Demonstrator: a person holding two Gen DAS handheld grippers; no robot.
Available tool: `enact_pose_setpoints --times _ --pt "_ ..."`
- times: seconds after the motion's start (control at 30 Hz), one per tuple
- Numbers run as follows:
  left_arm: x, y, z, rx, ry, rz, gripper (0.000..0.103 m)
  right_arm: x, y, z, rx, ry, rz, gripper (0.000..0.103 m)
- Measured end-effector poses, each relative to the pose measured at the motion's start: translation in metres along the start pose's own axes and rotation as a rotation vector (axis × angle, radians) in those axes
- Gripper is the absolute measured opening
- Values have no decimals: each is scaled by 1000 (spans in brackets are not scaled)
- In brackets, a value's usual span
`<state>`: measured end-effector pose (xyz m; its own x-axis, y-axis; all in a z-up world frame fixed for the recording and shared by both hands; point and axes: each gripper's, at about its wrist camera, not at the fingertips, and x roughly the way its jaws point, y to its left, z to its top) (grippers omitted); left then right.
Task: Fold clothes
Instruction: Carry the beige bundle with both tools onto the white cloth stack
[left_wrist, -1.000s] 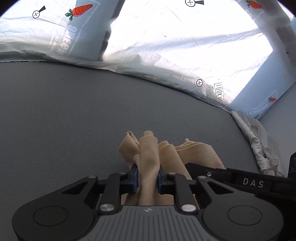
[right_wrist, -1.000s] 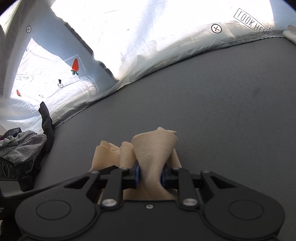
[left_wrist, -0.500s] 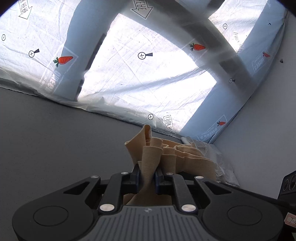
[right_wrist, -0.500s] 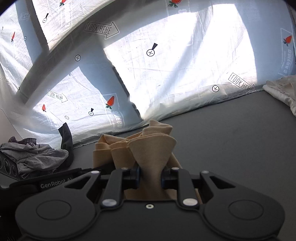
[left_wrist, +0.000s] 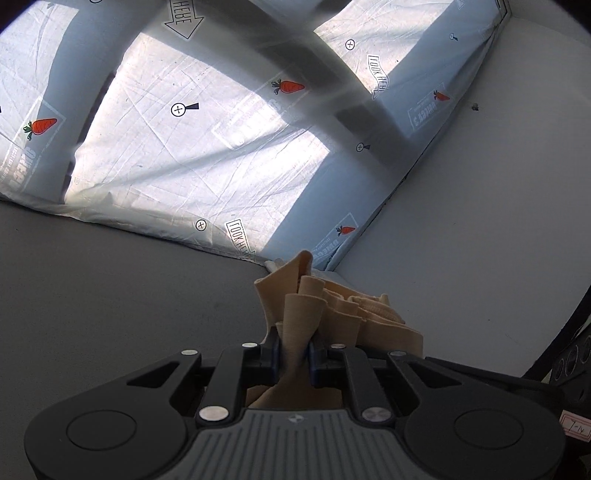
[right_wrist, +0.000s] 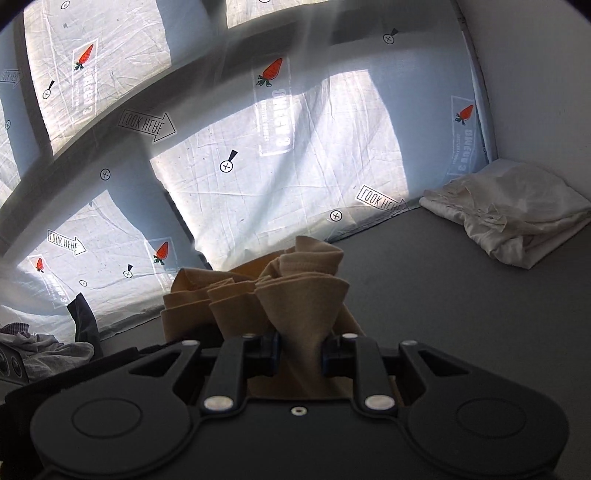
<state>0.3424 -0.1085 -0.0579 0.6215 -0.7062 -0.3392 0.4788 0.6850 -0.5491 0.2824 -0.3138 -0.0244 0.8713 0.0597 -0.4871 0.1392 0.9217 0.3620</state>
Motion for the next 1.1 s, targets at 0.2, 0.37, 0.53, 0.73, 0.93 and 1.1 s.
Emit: enact_pose_setpoints --times 0.2,0.37,0.53,0.73,0.93,1.1 --pt "33 -46 -8 52 23 -28 15 -15 -48 9 37 -33 -35 21" --pt "77 -98 -20 81 -16 4 15 -13 -113 32 45 -50 1 21" --pt "136 -171 -34 71 -84 96 15 -6 -192 78 -33 -46 87 21" --pt "213 -243 -35 71 -118 91 15 -5 -285 140 -112 -84 132 21" --pt "296 -286 -24 101 -107 32 15 2 -355 189 -150 -143 86 21" --pt "362 -293 -7 119 -93 4 15 26 -394 224 -158 -189 66 21"
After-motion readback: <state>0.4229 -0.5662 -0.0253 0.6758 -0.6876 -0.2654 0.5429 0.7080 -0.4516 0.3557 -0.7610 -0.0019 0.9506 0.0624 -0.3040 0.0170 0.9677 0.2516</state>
